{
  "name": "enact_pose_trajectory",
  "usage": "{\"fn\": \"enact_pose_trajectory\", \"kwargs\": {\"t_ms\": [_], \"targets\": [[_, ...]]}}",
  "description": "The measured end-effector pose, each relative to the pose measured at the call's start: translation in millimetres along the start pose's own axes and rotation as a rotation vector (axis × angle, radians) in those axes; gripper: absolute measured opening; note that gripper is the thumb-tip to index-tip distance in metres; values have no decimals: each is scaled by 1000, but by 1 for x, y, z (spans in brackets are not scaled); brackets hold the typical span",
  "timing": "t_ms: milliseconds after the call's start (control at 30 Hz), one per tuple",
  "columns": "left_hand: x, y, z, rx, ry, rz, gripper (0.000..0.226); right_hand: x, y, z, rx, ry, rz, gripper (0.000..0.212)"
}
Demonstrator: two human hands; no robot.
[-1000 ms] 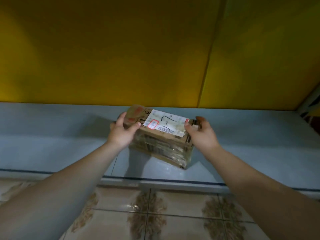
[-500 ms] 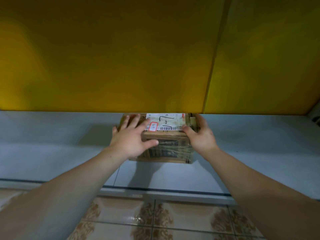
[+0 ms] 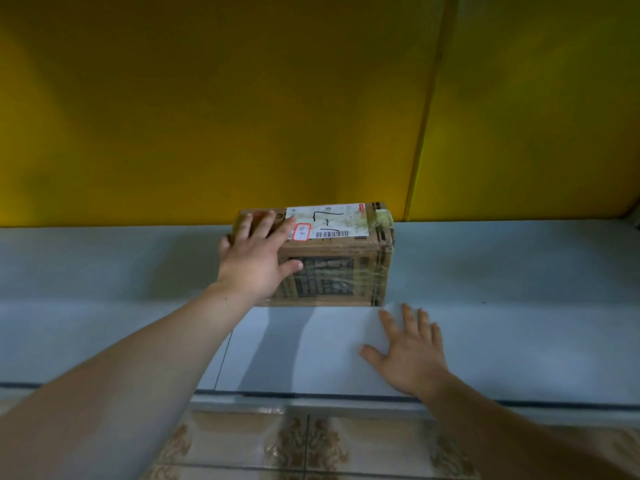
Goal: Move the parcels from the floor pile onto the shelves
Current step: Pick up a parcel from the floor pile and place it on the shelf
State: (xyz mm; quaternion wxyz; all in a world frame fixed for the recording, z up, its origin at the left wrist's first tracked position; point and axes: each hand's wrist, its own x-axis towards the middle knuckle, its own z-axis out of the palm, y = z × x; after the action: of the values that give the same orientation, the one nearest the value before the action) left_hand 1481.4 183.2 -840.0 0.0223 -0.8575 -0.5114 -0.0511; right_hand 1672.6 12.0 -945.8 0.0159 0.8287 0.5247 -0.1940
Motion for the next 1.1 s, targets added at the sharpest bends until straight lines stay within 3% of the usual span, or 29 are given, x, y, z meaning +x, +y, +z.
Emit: {"fn": "enact_pose_trajectory", "kwargs": {"t_ms": [500, 700, 1100], "targets": [[92, -5, 16, 17, 103, 33, 78, 13, -13, 13, -40, 42, 36, 84], [110, -4, 19, 10, 118, 33, 78, 16, -12, 18, -32, 74, 34, 104], [113, -9, 17, -17, 94, 84, 76, 17, -13, 18, -50, 53, 35, 99]]}}
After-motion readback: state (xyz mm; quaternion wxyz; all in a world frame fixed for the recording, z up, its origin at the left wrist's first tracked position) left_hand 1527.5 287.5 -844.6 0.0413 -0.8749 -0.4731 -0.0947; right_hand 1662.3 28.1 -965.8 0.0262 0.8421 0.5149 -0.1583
